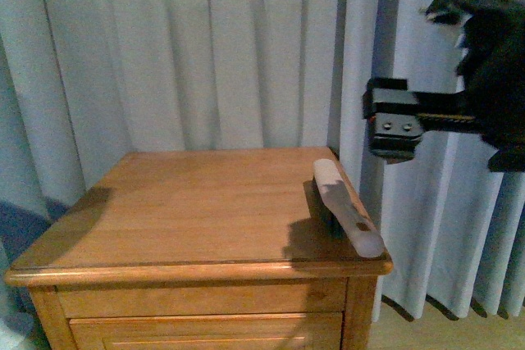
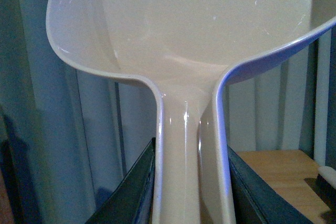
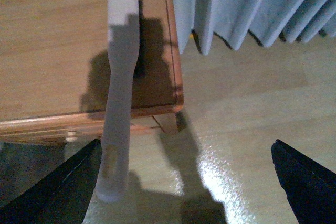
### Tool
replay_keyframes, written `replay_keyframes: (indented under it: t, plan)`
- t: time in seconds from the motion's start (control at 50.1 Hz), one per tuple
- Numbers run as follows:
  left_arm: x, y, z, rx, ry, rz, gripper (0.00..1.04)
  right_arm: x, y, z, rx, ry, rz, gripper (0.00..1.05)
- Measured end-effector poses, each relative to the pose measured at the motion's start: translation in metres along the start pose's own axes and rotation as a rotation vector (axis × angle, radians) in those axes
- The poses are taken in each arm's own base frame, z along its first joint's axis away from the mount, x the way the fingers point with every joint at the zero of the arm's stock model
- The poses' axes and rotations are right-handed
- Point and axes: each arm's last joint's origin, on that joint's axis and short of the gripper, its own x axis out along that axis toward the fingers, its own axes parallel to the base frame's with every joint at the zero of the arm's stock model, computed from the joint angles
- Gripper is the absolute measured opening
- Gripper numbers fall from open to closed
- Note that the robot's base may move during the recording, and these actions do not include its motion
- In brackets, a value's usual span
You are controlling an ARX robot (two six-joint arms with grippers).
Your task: Clean up trash
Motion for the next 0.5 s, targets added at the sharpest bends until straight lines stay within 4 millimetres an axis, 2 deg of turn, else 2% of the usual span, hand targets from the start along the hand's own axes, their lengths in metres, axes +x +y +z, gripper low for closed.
replay_keyframes:
  t: [0.2, 0.499]
  plan:
    - [0.0, 0.0, 0.0, 0.0, 0.0, 0.0, 0.28, 0.043, 0.027, 0.008, 0.076, 0.105, -0.014, 0.97]
    - [0.0, 0.0, 0.0, 0.0, 0.0, 0.0, 0.28, 0.082, 0.055, 0.008, 0.131, 0.173, -0.013, 0.97]
